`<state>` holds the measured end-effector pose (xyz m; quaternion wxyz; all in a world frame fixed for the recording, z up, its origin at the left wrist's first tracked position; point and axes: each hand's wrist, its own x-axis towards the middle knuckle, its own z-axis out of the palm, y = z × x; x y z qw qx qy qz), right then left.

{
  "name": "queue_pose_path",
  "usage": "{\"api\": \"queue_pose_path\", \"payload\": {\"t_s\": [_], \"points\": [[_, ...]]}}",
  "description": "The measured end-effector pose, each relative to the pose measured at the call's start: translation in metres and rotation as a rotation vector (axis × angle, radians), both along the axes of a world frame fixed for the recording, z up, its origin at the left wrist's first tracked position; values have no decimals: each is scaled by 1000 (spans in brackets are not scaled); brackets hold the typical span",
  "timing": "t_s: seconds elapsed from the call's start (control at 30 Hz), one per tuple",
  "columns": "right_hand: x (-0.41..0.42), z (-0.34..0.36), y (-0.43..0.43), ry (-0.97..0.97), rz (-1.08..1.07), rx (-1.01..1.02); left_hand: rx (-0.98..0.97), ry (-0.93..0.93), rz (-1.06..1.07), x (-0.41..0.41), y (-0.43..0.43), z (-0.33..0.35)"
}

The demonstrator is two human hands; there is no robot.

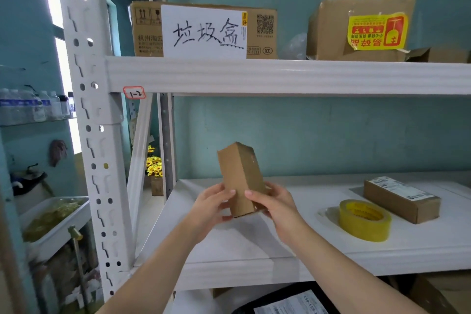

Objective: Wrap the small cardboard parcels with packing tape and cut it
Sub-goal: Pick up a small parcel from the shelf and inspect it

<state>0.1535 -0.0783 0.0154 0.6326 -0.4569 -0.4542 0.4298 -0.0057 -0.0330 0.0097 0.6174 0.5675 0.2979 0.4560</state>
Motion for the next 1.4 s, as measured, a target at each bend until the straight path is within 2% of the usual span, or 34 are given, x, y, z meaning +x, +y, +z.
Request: {"api": "queue_pose_path", "payload": {"t_s": [0.1,0.27,0.4,0.53,0.63,0.73,0.83,0.97,1.1,1.27,1.33,1.4], "points": [[2,4,-5,-103,-76,56,13,-15,122,-1,2,10],[-4,0,-9,-166,-108,106,7,-13,206,4,4,25],[2,2,-10,-46,-77,145,-13,-93,172,1,3,24],[9,-7,-7,132,-12,33,-39,-194,134,2,-1,23],[10,-12,-8,176,80,-6,-14,-189,106,1,-2,23],[7,-12,-10,169,9,54,24,-121,149,-2,0,21],[2,-12,-12,13,-165,141,58,-14,206,-1,-3,22],[-5,-13,-13,-249,-231,262,22,-39,205,1,-10,30],[1,-7,-11,-292,-169,292,-64,-36,304,-3,-8,33],[6,-5,-13,-327,-112,304,-71,-74,314,-8,-4,28],[5,-2,-16,-232,-40,256,-77,-172,317,-8,-4,24],[6,1,-15,-22,17,190,-103,-261,303,-6,-6,21]]}}
